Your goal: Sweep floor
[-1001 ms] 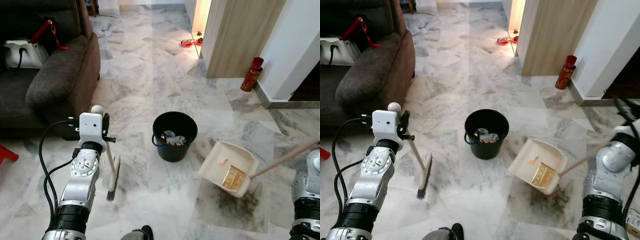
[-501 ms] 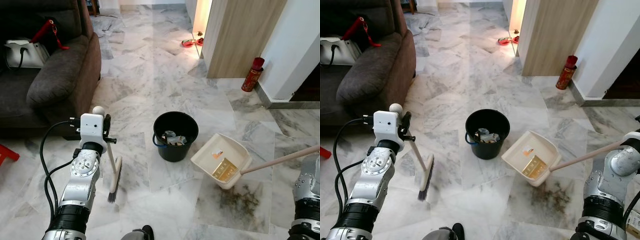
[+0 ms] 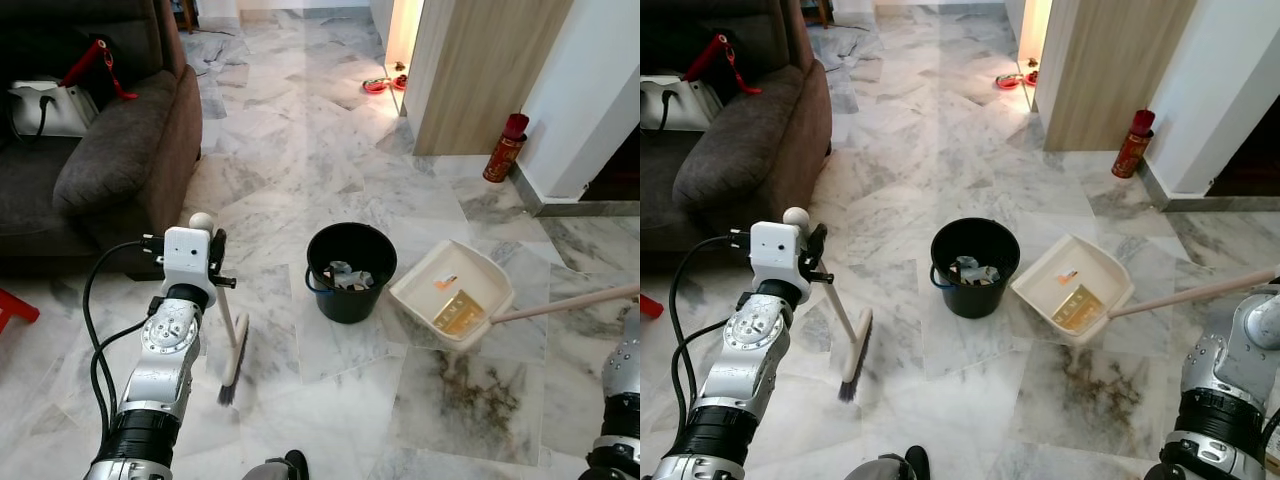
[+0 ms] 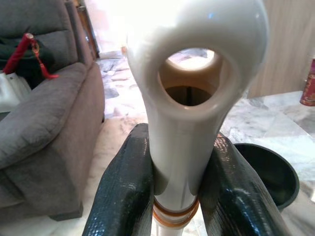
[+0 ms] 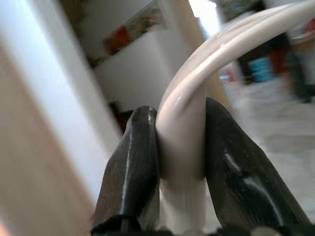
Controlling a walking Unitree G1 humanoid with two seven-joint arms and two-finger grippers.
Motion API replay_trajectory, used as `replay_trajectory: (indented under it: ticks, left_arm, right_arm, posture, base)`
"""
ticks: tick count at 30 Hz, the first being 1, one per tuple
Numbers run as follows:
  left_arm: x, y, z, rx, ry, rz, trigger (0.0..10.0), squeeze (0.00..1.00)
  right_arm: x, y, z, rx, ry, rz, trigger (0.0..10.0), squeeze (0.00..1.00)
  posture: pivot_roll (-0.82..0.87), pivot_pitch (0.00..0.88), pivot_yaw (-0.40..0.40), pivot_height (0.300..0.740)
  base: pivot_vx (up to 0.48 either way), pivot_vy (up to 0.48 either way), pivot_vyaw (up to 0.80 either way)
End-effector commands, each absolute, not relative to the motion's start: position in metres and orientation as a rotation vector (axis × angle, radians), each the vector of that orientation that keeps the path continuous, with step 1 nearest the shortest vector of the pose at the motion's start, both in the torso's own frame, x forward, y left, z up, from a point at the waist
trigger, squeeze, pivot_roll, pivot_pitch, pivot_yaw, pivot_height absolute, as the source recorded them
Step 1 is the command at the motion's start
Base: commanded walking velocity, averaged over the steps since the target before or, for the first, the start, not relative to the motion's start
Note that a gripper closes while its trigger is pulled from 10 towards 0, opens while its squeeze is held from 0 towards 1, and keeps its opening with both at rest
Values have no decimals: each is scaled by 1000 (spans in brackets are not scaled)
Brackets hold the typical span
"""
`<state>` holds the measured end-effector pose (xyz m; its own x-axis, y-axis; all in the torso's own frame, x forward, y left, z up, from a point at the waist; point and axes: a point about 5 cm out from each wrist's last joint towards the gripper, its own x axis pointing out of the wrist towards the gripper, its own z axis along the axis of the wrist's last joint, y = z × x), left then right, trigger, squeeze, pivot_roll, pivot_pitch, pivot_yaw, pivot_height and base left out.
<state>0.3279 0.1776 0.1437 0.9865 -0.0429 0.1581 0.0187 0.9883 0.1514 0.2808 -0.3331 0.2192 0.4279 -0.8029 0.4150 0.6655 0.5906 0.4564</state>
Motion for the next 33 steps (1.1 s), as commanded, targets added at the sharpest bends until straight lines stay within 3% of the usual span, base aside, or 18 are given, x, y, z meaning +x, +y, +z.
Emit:
replay_trajectory:
  ticks: [1, 16, 33]
  left_arm:
    - [327, 172, 156, 164, -236, -57, 10000, 0]
    - [325, 169, 158, 165, -251, -78, 10000, 0]
    - [324, 167, 156, 170, -252, -84, 10000, 0]
  right_arm:
    - [290, -311, 243, 297, -746, -799, 10000, 0]
    - [295, -303, 259, 302, -789, -735, 10000, 0]
    - [304, -274, 284, 277, -845, -528, 10000, 0]
  posture:
    - [171, 104, 21, 740]
    - [174, 84, 19, 740]
    - [172, 67, 12, 740]
  base:
    - [0, 0, 0]
    - [0, 0, 0]
    - [0, 0, 51]
